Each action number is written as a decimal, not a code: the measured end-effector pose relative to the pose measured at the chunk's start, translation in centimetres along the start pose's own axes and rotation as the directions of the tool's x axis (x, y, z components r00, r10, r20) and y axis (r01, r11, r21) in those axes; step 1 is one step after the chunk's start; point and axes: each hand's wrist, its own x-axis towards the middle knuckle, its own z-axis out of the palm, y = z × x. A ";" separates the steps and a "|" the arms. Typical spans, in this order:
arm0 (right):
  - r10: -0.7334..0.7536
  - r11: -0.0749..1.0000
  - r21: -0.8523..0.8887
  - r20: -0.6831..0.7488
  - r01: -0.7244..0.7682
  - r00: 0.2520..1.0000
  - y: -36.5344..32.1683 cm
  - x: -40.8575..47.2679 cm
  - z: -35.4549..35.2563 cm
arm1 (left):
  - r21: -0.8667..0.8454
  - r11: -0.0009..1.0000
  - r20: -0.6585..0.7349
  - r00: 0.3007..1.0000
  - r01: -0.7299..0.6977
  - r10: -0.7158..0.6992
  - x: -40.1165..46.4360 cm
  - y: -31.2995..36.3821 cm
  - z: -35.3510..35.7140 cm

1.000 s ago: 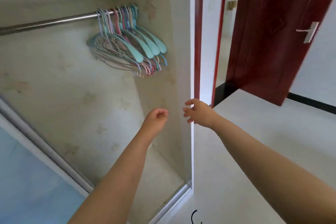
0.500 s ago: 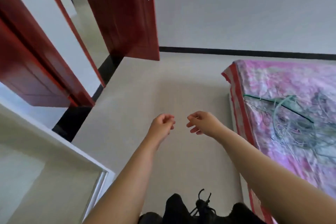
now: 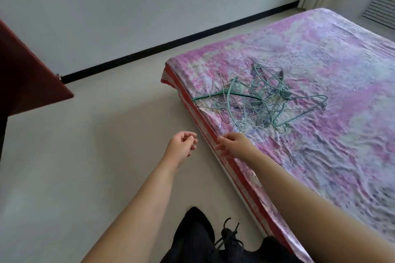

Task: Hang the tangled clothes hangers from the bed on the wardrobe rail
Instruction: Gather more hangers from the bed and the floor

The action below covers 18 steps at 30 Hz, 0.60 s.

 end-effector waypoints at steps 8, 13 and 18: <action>0.213 0.958 0.226 -0.139 -0.178 0.967 1.9 8.4 -5.6 | 0.139 0.990 0.172 0.984 0.019 -0.043 12.4 3.8 5.0; 0.337 0.908 0.326 -0.193 -0.264 0.922 5.7 12.2 -9.9 | 0.234 0.970 0.242 0.963 0.058 -0.116 17.3 4.0 10.6; 0.436 0.825 0.470 -0.178 -0.313 0.882 9.7 17.2 -14.9 | 0.291 0.953 0.233 0.960 0.081 -0.153 21.8 5.1 16.8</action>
